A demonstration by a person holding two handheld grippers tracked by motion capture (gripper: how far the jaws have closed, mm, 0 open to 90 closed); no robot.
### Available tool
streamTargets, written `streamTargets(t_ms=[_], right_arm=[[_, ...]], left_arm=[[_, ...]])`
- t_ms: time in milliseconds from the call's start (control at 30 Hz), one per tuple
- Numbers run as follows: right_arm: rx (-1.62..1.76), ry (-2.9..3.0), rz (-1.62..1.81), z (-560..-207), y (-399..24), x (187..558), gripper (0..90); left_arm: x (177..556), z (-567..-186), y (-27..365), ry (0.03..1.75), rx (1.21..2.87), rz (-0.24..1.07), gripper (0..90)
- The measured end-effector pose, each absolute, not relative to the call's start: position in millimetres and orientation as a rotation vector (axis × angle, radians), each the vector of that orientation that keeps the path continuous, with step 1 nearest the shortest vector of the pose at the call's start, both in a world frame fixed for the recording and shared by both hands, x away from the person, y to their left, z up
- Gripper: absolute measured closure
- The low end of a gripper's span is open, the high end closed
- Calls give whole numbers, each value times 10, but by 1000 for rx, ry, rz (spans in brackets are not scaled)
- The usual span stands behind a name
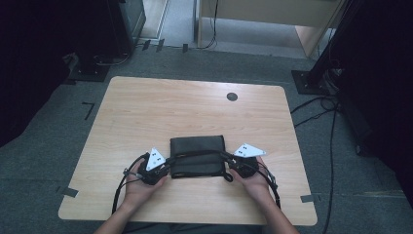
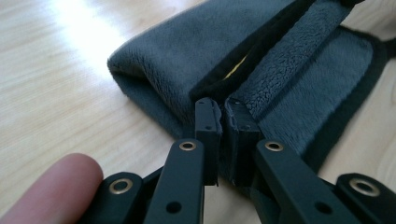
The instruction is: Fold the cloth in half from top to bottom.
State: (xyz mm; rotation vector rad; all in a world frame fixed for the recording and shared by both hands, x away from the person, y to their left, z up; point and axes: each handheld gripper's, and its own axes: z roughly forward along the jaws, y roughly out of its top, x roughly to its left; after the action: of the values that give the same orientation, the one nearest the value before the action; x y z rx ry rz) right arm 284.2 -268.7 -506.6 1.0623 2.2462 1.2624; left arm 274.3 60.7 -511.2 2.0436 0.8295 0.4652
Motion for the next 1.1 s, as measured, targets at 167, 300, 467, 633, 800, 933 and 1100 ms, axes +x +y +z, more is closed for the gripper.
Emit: streamTargets(t_ms=[167,300,467,633,800,933,1100], right_arm=[[1032,2238,1282,-5027,-2689,2719,846],[1027,2276,1197,-5135,-2696,2692,837],[1044,2292,1218,-5129,-2706,2705,686],[1054,2321,1333,-5051,-2782,2684,604],[1118,2234,1460,-4889,-2907,2690,651],[1198,2162,1472,-4876,-2841,2717,694],[1192,2272,1295,-5041,-2591,2721,669]], left_arm=[[2644,-5055,679,847,2038,497,876],[2610,-5141,751,902,2064,486,820],[2634,-5083,828,938,1950,373,697],[2668,-5010,785,919,1877,322,608],[2710,-4936,747,927,1840,305,602],[2716,-4968,687,925,1878,277,590],[2621,-5132,591,876,2078,310,574]])
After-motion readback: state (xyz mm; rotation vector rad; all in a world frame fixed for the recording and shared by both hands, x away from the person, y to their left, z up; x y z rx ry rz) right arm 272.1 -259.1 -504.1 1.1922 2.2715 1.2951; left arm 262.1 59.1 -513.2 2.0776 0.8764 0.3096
